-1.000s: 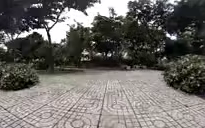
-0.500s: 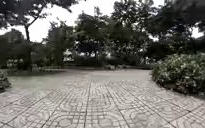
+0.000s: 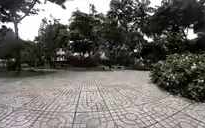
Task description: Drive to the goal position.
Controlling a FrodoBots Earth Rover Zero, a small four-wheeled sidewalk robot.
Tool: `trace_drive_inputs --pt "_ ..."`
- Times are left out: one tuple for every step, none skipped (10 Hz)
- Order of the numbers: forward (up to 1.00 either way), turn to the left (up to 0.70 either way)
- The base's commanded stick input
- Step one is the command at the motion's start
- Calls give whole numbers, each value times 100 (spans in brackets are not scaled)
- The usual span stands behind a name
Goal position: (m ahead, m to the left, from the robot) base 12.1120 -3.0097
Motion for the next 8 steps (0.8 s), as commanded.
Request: trace_drive_inputs --pt "100 0" --pt "100 0" --pt "100 0" --pt "100 0" --pt "100 0" --pt "100 0" --pt "100 0" --pt "100 0"
